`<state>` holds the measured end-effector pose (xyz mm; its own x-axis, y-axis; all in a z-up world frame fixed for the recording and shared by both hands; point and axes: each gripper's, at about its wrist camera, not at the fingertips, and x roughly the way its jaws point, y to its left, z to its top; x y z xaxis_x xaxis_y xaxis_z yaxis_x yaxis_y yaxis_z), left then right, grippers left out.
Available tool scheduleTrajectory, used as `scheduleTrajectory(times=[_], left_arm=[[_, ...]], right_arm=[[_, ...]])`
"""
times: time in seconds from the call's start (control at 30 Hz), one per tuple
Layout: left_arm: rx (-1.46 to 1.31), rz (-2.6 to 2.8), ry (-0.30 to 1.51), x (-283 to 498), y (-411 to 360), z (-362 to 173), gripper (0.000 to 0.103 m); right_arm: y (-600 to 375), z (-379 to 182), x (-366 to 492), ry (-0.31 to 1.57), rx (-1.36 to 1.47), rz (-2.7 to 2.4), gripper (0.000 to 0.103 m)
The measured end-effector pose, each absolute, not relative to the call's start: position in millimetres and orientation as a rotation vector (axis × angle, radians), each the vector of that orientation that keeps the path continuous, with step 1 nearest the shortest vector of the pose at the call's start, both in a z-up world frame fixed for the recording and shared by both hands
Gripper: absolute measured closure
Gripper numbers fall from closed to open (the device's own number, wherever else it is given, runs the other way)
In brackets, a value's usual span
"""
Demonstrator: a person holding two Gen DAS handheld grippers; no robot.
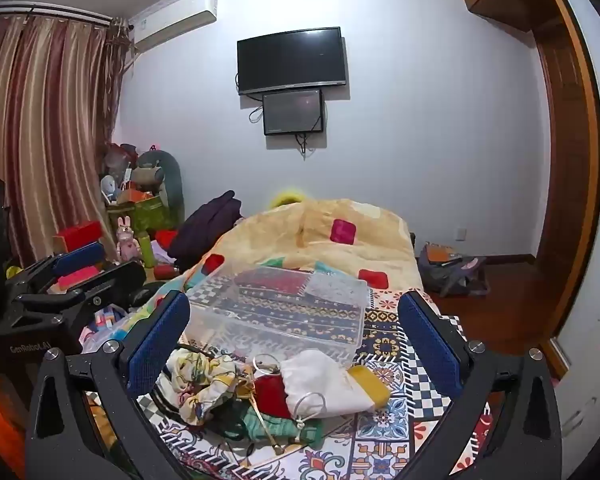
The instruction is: Organize soft objects
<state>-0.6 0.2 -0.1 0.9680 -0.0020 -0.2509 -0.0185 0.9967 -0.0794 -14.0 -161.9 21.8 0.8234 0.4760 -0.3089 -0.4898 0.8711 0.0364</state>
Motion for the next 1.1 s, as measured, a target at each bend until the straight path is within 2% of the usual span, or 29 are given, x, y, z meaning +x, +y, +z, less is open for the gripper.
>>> scheduleTrajectory(times=[1.1], left_arm=[[-0.062, -0.007, 0.242, -4.3, -5.7, 6.4, 0.000]], right_arm=[[-162.6, 30.3, -22.9, 0.301, -0.028, 0.516, 0.000]])
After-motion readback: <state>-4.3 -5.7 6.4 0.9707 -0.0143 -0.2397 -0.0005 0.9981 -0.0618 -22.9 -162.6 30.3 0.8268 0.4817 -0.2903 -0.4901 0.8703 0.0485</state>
